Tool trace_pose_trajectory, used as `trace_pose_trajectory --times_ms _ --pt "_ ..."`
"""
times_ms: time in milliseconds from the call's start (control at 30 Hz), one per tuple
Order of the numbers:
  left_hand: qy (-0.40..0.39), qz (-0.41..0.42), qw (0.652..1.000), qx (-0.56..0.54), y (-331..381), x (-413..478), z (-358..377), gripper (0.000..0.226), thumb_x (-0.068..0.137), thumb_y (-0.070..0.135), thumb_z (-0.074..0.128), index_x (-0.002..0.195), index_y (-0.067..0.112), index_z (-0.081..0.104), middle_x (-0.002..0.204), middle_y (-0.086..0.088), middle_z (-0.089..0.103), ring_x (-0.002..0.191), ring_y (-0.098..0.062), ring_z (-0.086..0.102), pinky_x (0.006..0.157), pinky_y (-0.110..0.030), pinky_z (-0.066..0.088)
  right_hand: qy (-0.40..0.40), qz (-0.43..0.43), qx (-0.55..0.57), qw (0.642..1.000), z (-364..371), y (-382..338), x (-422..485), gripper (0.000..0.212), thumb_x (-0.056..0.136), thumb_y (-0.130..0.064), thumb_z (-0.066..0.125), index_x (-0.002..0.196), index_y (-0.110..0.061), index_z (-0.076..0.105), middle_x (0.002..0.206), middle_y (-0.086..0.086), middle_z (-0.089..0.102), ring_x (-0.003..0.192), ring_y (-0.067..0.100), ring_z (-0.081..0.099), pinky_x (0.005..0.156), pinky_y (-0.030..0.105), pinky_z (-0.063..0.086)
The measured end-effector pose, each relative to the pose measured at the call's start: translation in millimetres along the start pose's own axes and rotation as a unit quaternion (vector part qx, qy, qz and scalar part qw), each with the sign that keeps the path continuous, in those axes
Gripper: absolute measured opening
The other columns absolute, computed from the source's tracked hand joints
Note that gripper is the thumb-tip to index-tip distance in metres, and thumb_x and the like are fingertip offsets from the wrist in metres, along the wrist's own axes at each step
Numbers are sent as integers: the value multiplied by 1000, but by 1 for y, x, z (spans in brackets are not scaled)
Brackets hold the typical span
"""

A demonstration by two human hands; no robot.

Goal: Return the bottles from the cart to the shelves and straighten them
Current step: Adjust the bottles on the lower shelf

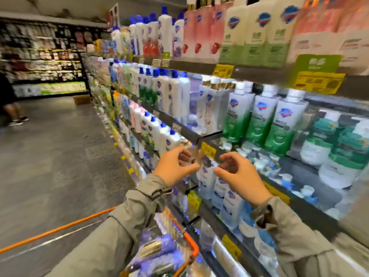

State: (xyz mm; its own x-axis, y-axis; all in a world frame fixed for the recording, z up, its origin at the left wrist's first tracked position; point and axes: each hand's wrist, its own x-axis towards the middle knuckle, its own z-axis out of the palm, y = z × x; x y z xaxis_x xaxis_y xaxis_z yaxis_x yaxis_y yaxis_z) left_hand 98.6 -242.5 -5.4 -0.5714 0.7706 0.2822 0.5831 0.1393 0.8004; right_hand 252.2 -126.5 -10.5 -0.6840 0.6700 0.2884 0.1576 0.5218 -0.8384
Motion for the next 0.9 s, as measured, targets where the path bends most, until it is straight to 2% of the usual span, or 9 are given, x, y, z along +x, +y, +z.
trace_pose_trajectory --times_ms 67,200,267,367,433,533,700,767,900 --pt "15 -35 999 12 -26 -21 -25 36 77 22 77 103 4 60 99 -13 63 94 -26 61 82 -27 51 -41 2 13 999 36 -4 -8 25 80 -13 74 99 -14 58 86 6 61 74 20 57 74 30 49" --pt "62 -100 992 41 -76 -82 -82 34 74 17 79 101 3 63 87 -7 62 75 -15 58 65 -9 45 -138 -24 17 990 116 -14 -32 28 76 -13 77 94 -21 58 79 0 60 68 10 54 69 23 47" --pt "87 -137 986 39 -99 -121 -109 32 73 15 79 98 4 62 82 -3 61 67 -3 57 65 -6 46 -185 -26 27 982 154 -23 -48 27 76 -10 77 90 -23 58 79 -2 60 69 11 54 68 18 47" --pt "108 -196 974 45 -138 -181 -140 32 73 14 80 97 4 63 84 -4 61 80 -9 60 76 -21 51 -255 -33 39 966 210 -38 -74 25 77 -8 76 91 -20 58 84 4 58 70 12 53 65 11 45" --pt "127 -227 965 41 -159 -215 -159 32 72 14 80 97 5 63 87 -5 61 84 -15 59 74 -21 50 -292 -35 42 955 243 -44 -91 26 77 -7 76 92 -19 58 83 4 58 71 13 54 66 12 46" --pt "161 -267 949 37 -186 -261 -181 30 73 16 80 95 12 59 88 -5 60 78 -13 56 68 -11 46 -342 -27 31 939 282 -45 -115 26 78 -7 75 94 -19 60 88 9 61 73 16 54 65 17 47" --pt "183 -341 922 25 -224 -317 -183 31 77 15 77 102 3 62 94 -13 64 85 -19 58 81 -30 49 -403 -27 9 915 324 -38 -128 24 79 -11 75 96 -20 60 88 7 61 71 15 56 65 15 47" --pt "189 -366 911 24 -237 -330 -175 30 79 19 75 101 3 62 89 -8 61 83 -17 56 78 -28 47 -433 -16 -7 901 339 -32 -131 24 81 -11 74 96 -20 58 89 9 60 71 16 56 65 21 48" --pt "138 -421 895 42 -262 -348 -164 27 80 26 74 97 13 58 87 -1 57 80 -15 52 76 -27 45 -481 -2 -42 876 374 -12 -137 26 79 -6 74 96 -15 57 82 6 54 64 13 46 62 22 42"
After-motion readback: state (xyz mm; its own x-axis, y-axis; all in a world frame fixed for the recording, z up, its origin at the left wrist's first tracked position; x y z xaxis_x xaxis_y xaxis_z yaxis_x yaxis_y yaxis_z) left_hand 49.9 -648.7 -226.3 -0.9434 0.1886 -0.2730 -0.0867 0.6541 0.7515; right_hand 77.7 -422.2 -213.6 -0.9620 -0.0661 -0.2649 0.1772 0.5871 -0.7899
